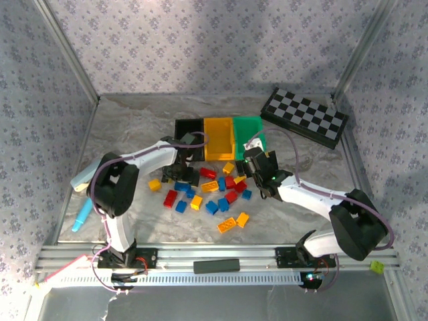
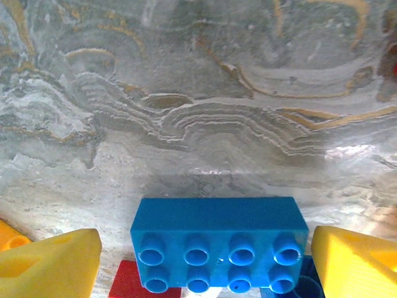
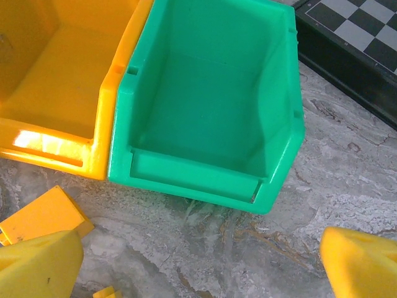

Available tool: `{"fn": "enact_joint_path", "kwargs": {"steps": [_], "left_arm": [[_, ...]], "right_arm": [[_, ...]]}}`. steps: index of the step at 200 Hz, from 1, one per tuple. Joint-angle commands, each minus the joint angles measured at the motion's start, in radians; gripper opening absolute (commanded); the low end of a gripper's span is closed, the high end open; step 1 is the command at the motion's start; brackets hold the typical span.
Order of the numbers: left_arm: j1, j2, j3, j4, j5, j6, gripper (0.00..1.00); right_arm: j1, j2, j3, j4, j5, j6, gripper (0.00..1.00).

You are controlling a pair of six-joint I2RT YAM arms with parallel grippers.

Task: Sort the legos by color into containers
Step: Pick up the lego from the center of the table.

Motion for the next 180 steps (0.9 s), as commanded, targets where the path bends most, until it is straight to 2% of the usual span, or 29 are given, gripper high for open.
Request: {"fn": "enact_joint_path", "kwargs": {"steps": [1,41,71,87,127,152,180], "left_arm": [[0.003,0.012,-0.013,0.002,0.009,-0.034,0.87],[0.001,0.044,-0.017,0.019,0.026,-0.041,0.8],[-0.005,0.032,-0.008,0.03,0.036,-0.039,0.66],[-0.006,0.018,0.001,0.02,0.014,-0.037,0.62],[-0.005,-0.057,0.038,-0.009,-0.026,-0.033,0.62],[0.002,-0.093,0.112,-0.044,-0.088,-0.018,0.62],[0.032,-0.088,0.223,-0.05,-0.102,0.011,0.62]], "right_arm": [[0.009,0.014,0.027,-0.013,0.031,0.005,1.0],[0.012,0.016,0.029,-0.015,0.028,0.004,1.0],[0.013,0.02,0.034,-0.019,0.038,0.0,1.0],[0.015,0.016,0.032,-0.017,0.034,0.0,1.0],[0.016,0.021,0.035,-0.018,0.038,0.0,1.0],[0.022,0.019,0.033,-0.014,0.036,0.0,1.0],[0.021,0.025,0.036,-0.016,0.038,-0.001,1.0]]}}
